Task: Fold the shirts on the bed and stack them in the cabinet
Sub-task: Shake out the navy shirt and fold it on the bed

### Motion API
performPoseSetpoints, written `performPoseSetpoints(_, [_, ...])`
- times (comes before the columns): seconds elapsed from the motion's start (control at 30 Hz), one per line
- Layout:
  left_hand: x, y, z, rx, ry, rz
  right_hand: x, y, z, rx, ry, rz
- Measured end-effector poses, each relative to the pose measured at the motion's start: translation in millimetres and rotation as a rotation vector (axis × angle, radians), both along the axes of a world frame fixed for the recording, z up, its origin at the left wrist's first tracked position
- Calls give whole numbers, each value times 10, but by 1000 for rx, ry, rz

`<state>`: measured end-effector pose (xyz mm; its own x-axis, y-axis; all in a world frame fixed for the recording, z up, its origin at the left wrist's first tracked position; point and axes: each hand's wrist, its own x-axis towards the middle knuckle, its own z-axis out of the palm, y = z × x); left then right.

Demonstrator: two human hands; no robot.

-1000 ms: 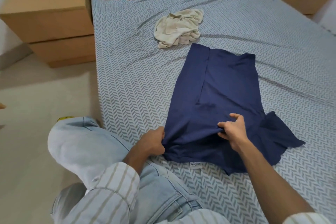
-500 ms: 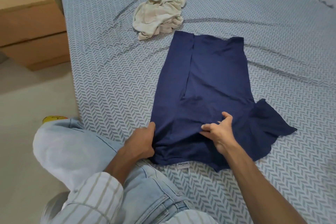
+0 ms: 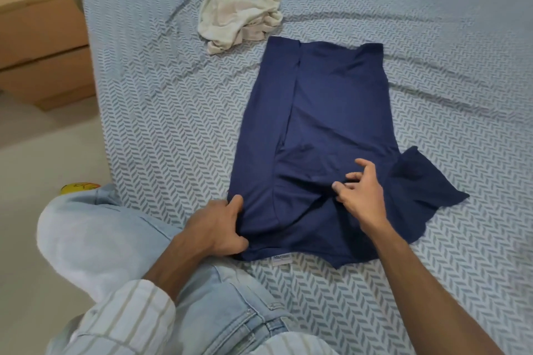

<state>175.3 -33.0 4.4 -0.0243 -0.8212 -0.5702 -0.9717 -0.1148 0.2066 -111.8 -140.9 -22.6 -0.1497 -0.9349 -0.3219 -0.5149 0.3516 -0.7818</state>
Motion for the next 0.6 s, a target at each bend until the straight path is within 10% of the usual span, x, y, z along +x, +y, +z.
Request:
performPoseSetpoints(0.2, [-395, -443, -74, -465, 130, -123, -941, -144, 79, -119, 418, -445])
performPoseSetpoints(0.33, [-814, -780, 33, -285, 389, -103, -1336, -225, 58, 168, 277, -769])
performPoseSetpoints(0.43, [-988, -872, 64, -97, 391, -61, -1369, -299, 73, 84, 0, -794])
performPoseSetpoints(0.6, [-946, -907, 38, -35, 586, 200, -665, -223, 404, -217, 187, -489])
